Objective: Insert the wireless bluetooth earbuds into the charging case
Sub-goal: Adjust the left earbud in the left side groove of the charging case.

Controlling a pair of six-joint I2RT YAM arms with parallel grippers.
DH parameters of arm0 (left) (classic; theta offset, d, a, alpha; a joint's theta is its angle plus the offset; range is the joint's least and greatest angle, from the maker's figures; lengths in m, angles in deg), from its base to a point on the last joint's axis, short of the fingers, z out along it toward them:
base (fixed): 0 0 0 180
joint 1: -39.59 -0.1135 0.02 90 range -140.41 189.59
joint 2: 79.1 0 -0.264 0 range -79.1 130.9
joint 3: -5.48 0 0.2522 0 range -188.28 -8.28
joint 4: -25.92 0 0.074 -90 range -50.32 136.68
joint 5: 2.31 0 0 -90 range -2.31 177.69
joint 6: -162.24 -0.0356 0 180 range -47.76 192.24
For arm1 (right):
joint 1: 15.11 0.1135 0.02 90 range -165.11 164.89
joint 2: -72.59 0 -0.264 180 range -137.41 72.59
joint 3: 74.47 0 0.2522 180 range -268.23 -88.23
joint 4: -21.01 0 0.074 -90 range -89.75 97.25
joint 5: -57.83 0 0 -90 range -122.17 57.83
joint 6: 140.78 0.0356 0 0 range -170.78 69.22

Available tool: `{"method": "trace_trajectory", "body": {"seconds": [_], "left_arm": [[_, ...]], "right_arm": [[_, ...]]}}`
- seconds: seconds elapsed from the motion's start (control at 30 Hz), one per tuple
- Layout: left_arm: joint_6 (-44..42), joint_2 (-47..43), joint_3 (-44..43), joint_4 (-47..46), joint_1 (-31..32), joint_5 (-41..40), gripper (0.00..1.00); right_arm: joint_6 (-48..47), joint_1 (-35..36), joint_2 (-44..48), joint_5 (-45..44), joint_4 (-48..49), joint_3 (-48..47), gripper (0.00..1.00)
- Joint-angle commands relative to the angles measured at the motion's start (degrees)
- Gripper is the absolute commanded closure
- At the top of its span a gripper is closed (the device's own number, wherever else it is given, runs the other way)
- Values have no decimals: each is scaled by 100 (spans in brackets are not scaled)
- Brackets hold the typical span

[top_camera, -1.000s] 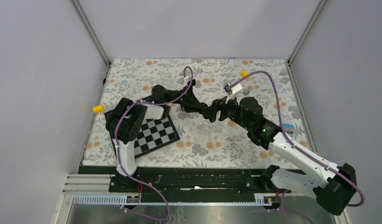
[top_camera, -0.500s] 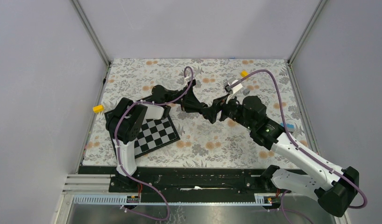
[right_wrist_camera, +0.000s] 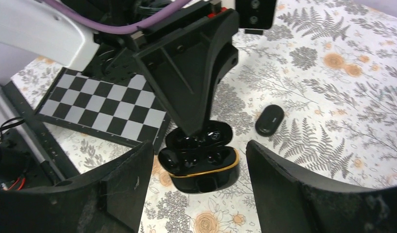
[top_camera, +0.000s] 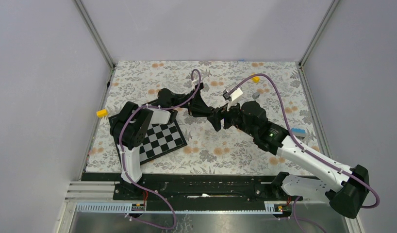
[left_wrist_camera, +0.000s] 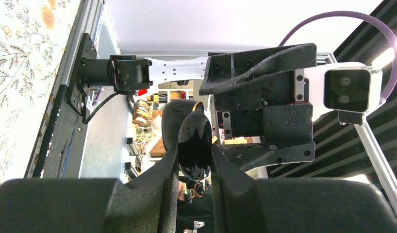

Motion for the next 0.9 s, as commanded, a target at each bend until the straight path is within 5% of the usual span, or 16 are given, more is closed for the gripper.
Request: {"method": "trace_trajectory", "body": {"seconds": [0.0, 0.5, 0.87], "left_arm": [[1593, -239, -100, -601, 8, -69, 100], [1611, -221, -133, -590, 7, -97, 100], [1611, -228, -129, -601, 8, -96, 100]], "right_arm": [[-73, 53, 96, -571, 9, -229, 25], [3, 53, 432, -763, 50, -75, 42], [66, 53, 354, -520, -10, -145, 33]]}}
